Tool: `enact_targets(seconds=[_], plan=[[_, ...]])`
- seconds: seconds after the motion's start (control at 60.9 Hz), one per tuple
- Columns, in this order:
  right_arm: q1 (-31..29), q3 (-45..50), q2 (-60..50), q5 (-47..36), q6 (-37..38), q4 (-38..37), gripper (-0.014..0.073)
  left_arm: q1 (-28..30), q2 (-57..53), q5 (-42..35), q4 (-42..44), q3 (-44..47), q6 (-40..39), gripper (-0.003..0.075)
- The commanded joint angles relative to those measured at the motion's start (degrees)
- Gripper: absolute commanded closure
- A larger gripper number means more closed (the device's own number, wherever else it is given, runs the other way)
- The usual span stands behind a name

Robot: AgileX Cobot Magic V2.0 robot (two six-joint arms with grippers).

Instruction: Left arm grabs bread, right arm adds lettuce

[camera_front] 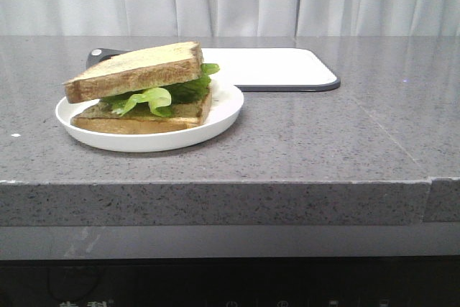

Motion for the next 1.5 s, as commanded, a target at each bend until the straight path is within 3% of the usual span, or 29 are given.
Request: enact_targets(seconds=[0.0, 0.214, 0.263, 0.559, 1.282, 1.347, 1.479], plan=[[-0.33, -1.03, -0.36, -3.65, -0.01, -1.09, 0.0253, 0.1, -4.65, -5.76, -0.14, 1.69, -0.99, 0.0301], [-0.33, -1.03, -0.48, -5.43, -0.01, -1.09, 0.0256, 0.1, -9.62, -6.91, -0.22, 6.97, -0.99, 0.0302], [-0.33, -1.03, -0.48, -5.67, -0.01, -1.09, 0.0293, 0.1, -9.62, -7.02, -0.5, 7.34, -1.04, 0.0326], [-0.33, -1.03, -0.48, -5.24, -0.01, -1.09, 0.0689, 0.1, -9.62, -11.17, -0.5, 8.5, -1.04, 0.0742], [-0.33, -1.03, -0.48, -1.33, -0.06, -1.09, 0.0711, -0.28, -12.83, -12.07, 0.1, 10.81, -0.64, 0.0741], [-0.33, -1.03, -0.48, -1.33, -0.06, -1.09, 0.0711, -0.28, -15.02, -15.21, 5.13, 12.9, 0.32, 0.0741], [-0.33, -1.03, -0.48, -1.33, -0.06, -1.09, 0.0711, 0.27, -19.08, -22.02, 7.27, 18.29, 0.32, 0.0741]])
